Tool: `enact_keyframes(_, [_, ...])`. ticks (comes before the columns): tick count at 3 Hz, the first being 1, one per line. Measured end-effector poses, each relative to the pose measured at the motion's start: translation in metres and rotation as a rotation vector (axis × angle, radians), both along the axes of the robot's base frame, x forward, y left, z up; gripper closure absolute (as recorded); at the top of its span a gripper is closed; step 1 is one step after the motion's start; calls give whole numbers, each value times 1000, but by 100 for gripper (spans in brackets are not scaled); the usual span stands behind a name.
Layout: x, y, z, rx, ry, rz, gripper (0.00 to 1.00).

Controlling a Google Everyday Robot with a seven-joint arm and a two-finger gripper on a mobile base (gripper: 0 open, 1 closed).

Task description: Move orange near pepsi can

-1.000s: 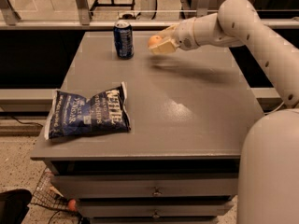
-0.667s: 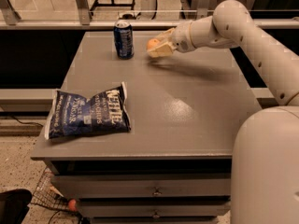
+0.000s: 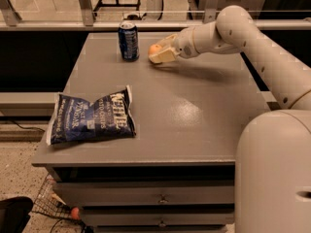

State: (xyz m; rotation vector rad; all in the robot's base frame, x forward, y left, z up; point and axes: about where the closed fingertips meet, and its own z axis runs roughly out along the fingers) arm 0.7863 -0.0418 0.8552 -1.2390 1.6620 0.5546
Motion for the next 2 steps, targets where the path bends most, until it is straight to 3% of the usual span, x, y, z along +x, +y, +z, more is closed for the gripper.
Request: enact_keyframes(2, [0, 7, -4, 1, 6, 10, 37])
